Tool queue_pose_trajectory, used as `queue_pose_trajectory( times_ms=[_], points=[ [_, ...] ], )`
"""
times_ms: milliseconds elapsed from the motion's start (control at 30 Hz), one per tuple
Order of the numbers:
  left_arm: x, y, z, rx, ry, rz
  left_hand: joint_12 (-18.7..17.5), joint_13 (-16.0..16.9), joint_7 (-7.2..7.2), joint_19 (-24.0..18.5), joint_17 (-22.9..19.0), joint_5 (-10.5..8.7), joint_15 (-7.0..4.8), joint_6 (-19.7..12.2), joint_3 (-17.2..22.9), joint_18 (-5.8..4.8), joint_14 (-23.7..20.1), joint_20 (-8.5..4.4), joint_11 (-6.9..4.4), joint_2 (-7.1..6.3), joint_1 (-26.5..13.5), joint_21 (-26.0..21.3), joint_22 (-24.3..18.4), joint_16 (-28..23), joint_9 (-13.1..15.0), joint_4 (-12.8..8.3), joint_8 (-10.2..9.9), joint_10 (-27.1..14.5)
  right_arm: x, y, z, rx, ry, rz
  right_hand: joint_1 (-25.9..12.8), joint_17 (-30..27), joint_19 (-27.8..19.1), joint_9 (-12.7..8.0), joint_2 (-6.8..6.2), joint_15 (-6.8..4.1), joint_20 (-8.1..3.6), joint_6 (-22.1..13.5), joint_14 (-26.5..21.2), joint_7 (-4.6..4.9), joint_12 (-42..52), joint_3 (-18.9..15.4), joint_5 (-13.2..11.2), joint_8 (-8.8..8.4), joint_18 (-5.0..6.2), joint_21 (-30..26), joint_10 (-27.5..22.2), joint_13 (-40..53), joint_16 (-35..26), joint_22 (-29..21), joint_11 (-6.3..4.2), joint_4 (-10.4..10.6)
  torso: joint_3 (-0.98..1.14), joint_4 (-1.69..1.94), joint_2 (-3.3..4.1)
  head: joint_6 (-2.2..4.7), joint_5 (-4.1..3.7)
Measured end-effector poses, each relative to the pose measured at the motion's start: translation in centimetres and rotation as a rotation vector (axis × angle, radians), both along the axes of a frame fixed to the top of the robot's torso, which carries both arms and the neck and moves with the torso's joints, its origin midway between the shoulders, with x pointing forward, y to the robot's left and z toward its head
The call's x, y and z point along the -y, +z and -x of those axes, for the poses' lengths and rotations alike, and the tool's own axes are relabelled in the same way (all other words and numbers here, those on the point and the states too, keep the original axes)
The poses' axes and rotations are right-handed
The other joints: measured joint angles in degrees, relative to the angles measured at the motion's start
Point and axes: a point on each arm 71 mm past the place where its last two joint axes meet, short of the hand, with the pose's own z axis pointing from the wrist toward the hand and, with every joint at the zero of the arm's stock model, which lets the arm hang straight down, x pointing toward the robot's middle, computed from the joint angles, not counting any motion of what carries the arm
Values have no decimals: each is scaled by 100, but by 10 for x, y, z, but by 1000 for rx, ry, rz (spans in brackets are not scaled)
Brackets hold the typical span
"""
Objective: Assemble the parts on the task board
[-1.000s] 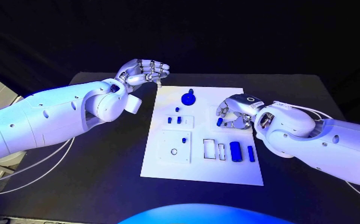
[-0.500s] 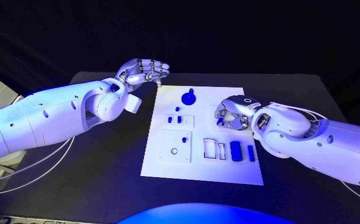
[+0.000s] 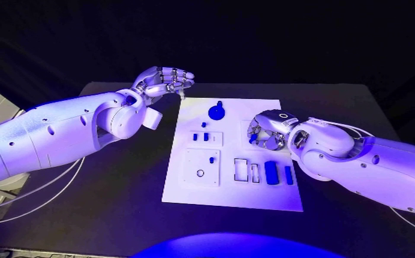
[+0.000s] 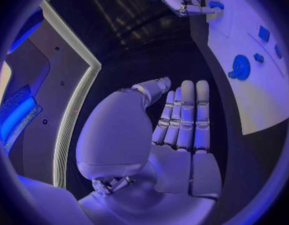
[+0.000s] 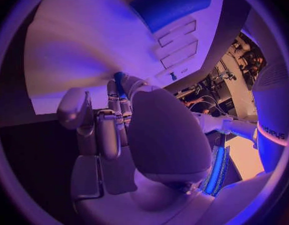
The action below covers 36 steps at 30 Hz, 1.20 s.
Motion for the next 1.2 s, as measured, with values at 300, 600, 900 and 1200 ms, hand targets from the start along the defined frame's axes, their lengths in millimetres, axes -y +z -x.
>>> queue_pose_trajectory(
  times_ms=[300,600,900,1200],
  points=[
    [0,0,0,-2,-1,0,0,-5,0,17,0,0,0,0,0,0,0,17,16,0,0,0,-7,0,-5,0,0,-16,-2,3,5,22,9,-19,-1,6,40,81,-2,-52,-41,100,-11,-39,-99,488,-140,105,0,106,130,8,22,4,133,-332,0,1,-1,-1,-12],
    [1,-1,-1,-3,-1,-1,0,-5,0,17,0,0,0,0,0,0,0,17,16,0,0,0,-12,0,-4,0,0,-15,-4,20,10,68,15,-79,-64,6,40,144,-59,-81,-41,127,1,-67,-98,591,-153,148,0,138,151,9,22,4,154,-402,-12,4,-10,12,-9],
    [2,-1,-1,-3,-3,0,0,-5,0,17,0,0,0,0,0,-1,0,17,16,0,0,-22,-11,0,-4,0,0,-15,-18,39,22,87,47,-165,-162,5,40,147,-52,-81,-41,126,1,-67,-98,598,-166,148,0,138,151,9,22,3,154,-410,-12,2,-11,20,3],
    [6,-1,-2,-4,-9,2,21,-4,0,16,0,0,0,0,0,0,0,17,16,0,0,-22,-11,0,-4,0,0,-15,-63,40,42,60,143,-237,-178,4,40,170,-67,-80,-40,126,1,-67,-110,658,-177,148,0,136,151,9,22,2,153,-470,-16,-13,-15,15,63]
  ],
)
